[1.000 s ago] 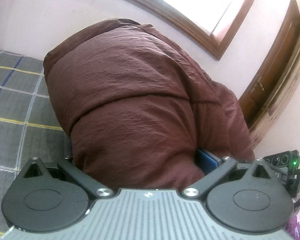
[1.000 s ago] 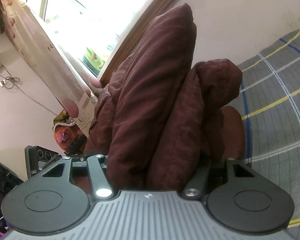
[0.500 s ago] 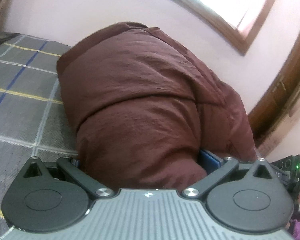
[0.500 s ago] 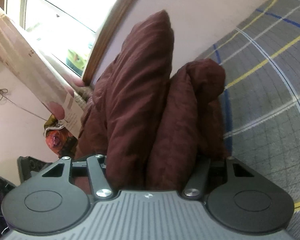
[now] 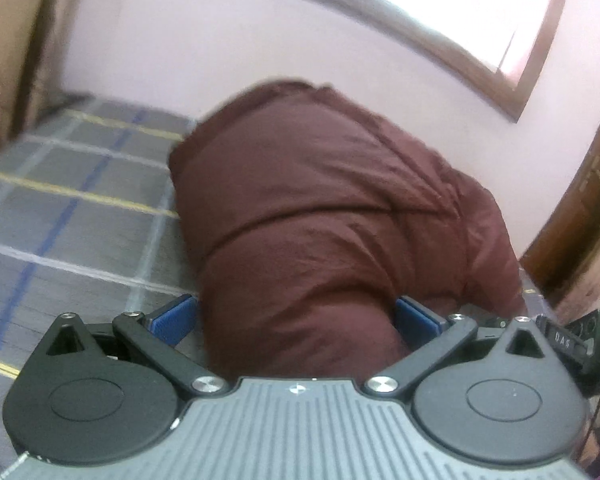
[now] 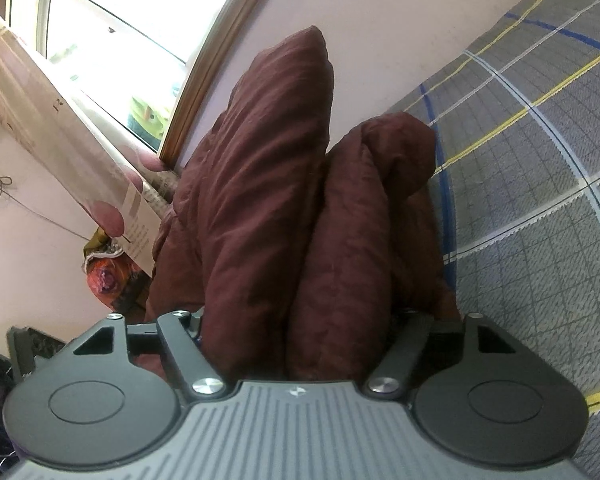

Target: Fold large clothes

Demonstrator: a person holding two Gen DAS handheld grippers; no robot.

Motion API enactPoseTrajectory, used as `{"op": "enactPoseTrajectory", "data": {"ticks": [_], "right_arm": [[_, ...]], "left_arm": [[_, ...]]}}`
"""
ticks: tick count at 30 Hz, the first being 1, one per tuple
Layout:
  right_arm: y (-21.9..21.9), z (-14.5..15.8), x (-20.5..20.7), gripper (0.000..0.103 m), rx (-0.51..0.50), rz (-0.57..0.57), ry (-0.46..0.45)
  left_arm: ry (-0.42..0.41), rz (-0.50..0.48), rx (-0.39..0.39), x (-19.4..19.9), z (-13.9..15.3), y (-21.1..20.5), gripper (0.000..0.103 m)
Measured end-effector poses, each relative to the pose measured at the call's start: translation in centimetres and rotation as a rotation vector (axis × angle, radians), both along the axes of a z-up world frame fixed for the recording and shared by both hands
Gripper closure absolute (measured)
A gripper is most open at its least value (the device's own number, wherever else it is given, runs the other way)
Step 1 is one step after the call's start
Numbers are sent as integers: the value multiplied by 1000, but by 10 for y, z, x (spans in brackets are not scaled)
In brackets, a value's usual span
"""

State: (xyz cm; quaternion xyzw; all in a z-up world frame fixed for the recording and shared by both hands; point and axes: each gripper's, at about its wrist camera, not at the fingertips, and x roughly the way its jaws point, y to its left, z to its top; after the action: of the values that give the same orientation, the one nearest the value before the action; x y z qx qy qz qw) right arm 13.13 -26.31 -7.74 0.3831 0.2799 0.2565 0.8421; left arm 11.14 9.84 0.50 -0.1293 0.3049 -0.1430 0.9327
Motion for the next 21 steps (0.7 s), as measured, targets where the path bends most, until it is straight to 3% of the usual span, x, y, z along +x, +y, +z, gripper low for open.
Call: {"op": "enactPoseTrajectory", "data": {"ticks": [7,11,13,17,21], "right_arm": [[-2,-1,-7,25,22,-32,4],[0,7,-14,19,-22,-57,-8],[2,13,-19,17,-50,-70,-13],[3,29,-33,12,-126,-115,-37],[1,53,-56,11,-213,-209,-93]], "left_arm": [[-128,130,113,-36,22,0,0],[-266,258,224,-55,31,-16,0],[-301,271,269,-59,35,-24,0],[-263,278,323,-58,37,-36,0],[-232,276,295,-59,40,-40,0]]}}
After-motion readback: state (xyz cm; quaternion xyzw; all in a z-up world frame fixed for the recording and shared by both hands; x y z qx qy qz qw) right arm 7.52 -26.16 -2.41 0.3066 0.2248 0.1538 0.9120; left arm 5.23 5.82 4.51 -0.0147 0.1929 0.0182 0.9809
